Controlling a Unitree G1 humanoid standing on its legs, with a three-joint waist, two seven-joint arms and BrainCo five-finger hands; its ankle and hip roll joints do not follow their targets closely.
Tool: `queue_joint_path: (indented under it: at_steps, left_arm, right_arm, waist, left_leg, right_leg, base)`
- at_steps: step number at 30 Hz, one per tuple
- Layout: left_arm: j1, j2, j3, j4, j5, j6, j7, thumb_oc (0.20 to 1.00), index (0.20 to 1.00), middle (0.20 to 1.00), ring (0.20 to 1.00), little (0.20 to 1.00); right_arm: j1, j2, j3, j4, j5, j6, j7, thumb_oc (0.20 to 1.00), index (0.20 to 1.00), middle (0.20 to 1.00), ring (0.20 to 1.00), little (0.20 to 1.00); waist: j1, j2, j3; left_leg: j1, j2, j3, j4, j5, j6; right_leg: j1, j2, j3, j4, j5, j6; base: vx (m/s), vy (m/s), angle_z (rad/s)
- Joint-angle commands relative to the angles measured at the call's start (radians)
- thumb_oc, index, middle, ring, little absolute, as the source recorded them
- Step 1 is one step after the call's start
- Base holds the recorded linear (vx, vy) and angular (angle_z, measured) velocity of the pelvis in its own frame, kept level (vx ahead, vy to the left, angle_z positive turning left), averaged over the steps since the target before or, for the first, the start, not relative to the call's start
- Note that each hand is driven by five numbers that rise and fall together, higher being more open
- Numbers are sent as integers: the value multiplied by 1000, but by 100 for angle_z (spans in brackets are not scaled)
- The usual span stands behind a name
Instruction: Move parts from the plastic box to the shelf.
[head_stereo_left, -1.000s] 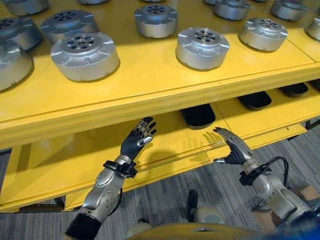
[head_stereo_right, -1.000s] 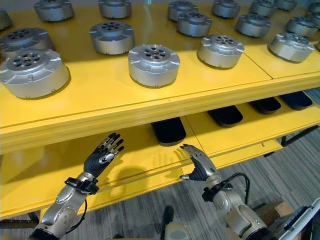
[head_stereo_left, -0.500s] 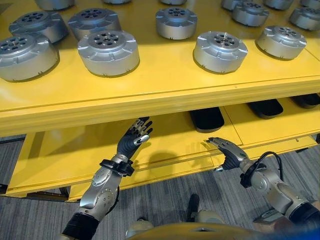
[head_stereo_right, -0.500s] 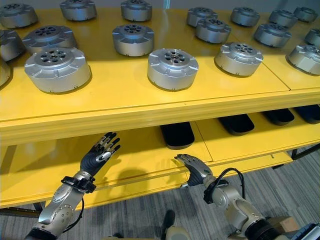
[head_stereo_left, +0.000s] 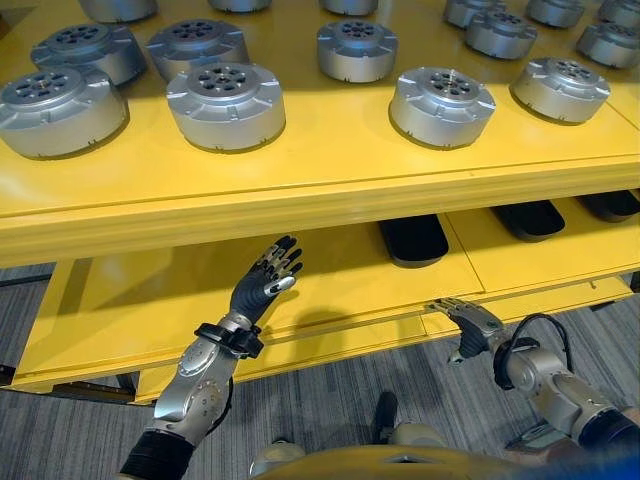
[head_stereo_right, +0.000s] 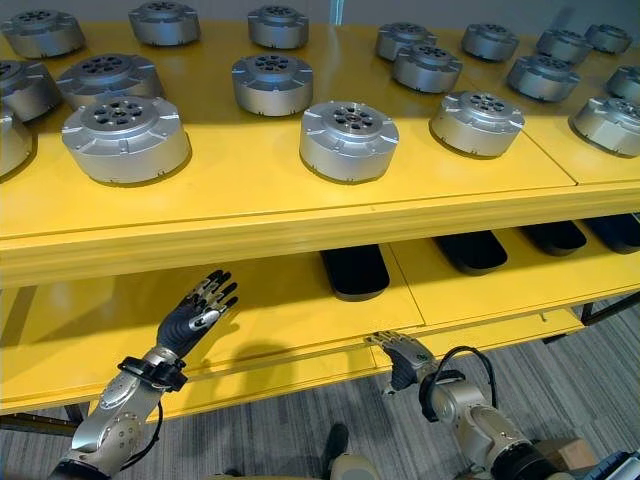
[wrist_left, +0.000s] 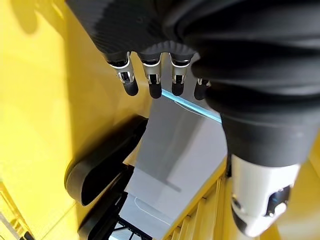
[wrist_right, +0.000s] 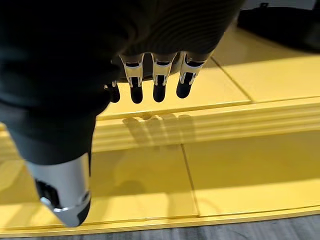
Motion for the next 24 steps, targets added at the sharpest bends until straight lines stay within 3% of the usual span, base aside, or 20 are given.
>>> queue_joint_path:
  at_steps: [1, 24]
  left_arm:
    - [-16, 8, 4, -27, 10, -35, -37, 1000, 1000, 1000, 1000, 1000]
    - [-30, -18, 0, -1, 27, 3, -75, 1000, 1000, 1000, 1000, 1000]
  right_arm:
    - [-76, -11, -4, 24, -29, 1, -54, 1000, 1000, 1000, 1000, 1000]
    - [-173, 53, 31, 152, -75, 17, -87, 1000, 1000, 1000, 1000, 1000]
  waist:
    - [25, 8, -2]
    - [64, 20, -11]
  left_leg:
    - [-34, 30, -134, 5, 43, 8]
    - [-34, 33, -155, 17, 40, 7]
  right_leg:
    - [65, -61, -19, 142, -141, 109]
    - [76, -55, -45, 164, -166, 94]
  base:
    - [0, 0, 0]
    - [13, -3, 2]
